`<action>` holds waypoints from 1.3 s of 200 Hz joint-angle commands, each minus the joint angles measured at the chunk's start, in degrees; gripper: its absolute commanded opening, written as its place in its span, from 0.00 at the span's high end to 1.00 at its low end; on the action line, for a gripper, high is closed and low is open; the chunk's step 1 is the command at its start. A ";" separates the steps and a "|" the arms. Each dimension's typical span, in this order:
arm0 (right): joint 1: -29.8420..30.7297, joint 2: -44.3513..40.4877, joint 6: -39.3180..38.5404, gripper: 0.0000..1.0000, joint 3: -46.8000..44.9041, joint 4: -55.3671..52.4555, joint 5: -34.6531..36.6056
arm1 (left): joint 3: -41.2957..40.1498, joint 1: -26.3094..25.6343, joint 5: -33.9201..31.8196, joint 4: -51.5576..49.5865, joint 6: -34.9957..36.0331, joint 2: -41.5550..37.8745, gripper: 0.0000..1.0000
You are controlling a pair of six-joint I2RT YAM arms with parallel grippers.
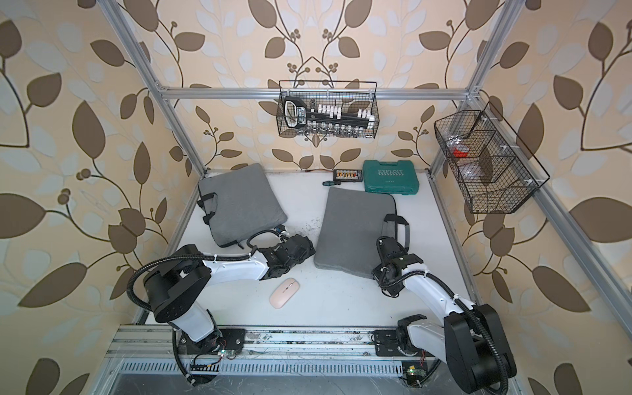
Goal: Put the mouse into the laptop bag
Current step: Unzip the zipper on the zippered laptop bag.
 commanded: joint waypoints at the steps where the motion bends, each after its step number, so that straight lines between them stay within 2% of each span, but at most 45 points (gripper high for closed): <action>1: -0.13 0.47 3.66 1.00 1.92 -1.48 0.42 | 2.14 -0.14 4.93 6.45 3.04 3.57 0.08; 24: -0.09 -0.13 6.08 1.00 2.00 -2.55 0.64 | 1.89 -0.14 7.43 11.56 3.70 6.08 0.21; 47: 1.81 -0.39 6.16 1.00 1.32 1.30 -2.22 | 3.29 -0.48 9.99 13.21 4.28 8.22 0.39; 71: 10.40 0.72 8.59 1.00 3.28 2.75 -2.88 | 3.75 -1.06 10.53 14.95 4.46 9.74 0.57; 95: 18.57 1.41 12.26 1.00 4.88 4.37 -2.68 | 4.40 -1.53 11.31 16.21 4.65 10.96 0.70; 112: 21.48 2.04 13.83 1.00 5.58 4.97 -2.42 | 4.68 -1.94 11.33 16.31 4.72 11.29 0.74; 166: 23.49 5.14 11.93 1.00 6.17 8.45 -3.56 | 2.82 -2.25 10.20 16.38 4.53 9.26 0.84; 176: 23.66 5.53 9.26 1.00 6.86 9.14 -3.32 | 1.70 -2.25 9.69 16.14 4.69 7.55 0.75; 196: 24.87 5.47 6.17 1.00 8.27 7.50 -0.68 | -2.36 -2.25 7.13 14.80 6.32 0.56 0.40; 200: 25.05 5.28 5.99 1.00 8.14 7.46 -0.42 | -3.18 -2.24 6.47 14.08 6.73 -1.07 0.30; 215: 25.77 4.37 4.95 1.00 6.48 11.19 -0.44 | -5.83 -2.20 3.60 9.64 8.24 -9.66 0.03; 229: 26.03 4.44 3.38 1.00 4.49 17.13 -2.40 | -7.28 -2.19 1.34 4.32 10.36 -18.29 0.01; 238: 28.36 5.19 2.90 1.00 4.18 19.56 -2.81 | -7.40 -2.16 -0.21 -0.42 11.53 -23.02 0.01; 260: 33.09 9.31 1.40 1.00 8.10 19.05 -0.37 | -8.23 -2.07 -3.66 -9.07 13.79 -33.53 0.01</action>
